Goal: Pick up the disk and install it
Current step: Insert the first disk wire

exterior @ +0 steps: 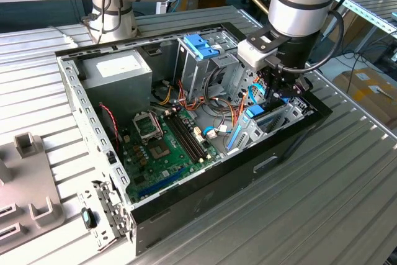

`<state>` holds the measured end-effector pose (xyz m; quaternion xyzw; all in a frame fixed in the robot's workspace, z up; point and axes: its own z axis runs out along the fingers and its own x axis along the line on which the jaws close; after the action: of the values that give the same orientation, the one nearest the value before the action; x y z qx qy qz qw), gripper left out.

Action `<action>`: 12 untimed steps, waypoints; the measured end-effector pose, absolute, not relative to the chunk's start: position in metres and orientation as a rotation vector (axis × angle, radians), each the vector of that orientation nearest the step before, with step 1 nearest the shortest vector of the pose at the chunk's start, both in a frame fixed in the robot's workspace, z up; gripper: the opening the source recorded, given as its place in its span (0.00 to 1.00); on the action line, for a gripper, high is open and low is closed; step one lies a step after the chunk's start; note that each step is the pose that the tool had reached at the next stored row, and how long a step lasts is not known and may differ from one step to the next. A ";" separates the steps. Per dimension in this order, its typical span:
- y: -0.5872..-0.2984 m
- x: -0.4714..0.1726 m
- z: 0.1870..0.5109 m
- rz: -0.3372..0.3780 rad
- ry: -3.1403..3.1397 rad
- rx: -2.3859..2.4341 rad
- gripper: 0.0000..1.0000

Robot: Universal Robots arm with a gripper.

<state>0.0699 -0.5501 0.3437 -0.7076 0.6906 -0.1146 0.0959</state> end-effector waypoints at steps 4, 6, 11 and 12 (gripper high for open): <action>-0.549 0.070 0.344 -0.340 2.046 -2.097 0.16; -0.549 0.070 0.344 -0.340 2.046 -2.097 0.16; -0.549 0.070 0.344 -0.340 2.047 -2.097 0.16; -0.549 0.071 0.343 -0.340 2.046 -2.097 0.16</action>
<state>0.0705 -0.5493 0.3435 -0.7076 0.6906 -0.1146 0.0959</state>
